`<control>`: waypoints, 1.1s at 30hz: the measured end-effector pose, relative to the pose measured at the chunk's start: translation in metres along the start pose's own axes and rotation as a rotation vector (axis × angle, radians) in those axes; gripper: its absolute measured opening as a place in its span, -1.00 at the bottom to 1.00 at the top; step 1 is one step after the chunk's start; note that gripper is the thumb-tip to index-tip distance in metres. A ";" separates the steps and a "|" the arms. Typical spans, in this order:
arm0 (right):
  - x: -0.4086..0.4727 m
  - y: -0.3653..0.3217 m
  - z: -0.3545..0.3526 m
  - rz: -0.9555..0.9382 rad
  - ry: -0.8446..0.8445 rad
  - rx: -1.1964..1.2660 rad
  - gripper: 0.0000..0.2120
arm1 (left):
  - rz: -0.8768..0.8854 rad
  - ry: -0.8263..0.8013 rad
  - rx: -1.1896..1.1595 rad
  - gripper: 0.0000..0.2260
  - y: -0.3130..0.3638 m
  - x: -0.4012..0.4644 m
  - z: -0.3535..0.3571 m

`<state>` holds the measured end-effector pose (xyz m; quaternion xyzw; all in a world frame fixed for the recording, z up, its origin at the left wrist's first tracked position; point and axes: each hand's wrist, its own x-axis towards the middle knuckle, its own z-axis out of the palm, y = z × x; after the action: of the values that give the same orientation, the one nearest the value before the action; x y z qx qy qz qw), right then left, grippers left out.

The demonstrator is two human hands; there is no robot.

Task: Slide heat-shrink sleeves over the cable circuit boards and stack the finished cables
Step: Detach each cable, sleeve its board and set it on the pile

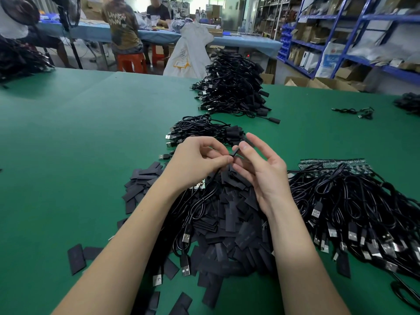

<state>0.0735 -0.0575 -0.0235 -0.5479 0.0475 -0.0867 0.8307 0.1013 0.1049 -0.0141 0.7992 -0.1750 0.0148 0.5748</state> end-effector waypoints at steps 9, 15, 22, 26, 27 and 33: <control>0.002 -0.004 -0.011 0.061 0.041 0.006 -0.62 | -0.077 -0.181 -0.021 -0.80 0.000 -0.003 -0.009; 0.005 -0.006 -0.018 0.064 0.065 0.099 -0.76 | -0.036 -0.078 -0.155 -0.84 0.004 -0.001 -0.009; 0.005 -0.004 -0.016 0.074 0.047 0.084 -0.79 | 0.076 0.067 0.033 -0.89 0.010 0.035 0.007; 0.005 -0.004 -0.017 0.080 0.034 0.071 -0.75 | 0.173 0.087 0.282 -0.86 0.019 0.074 0.007; 0.005 -0.003 -0.017 0.082 0.030 0.071 -0.75 | 0.200 0.091 0.373 -0.86 0.022 0.085 0.004; 0.007 0.000 -0.018 0.097 0.006 0.055 -0.73 | 0.329 0.154 0.894 -0.82 0.042 0.148 -0.018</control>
<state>0.0775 -0.0750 -0.0308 -0.5217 0.0739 -0.0492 0.8485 0.2313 0.0708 0.0634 0.9263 -0.2325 0.2385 0.1762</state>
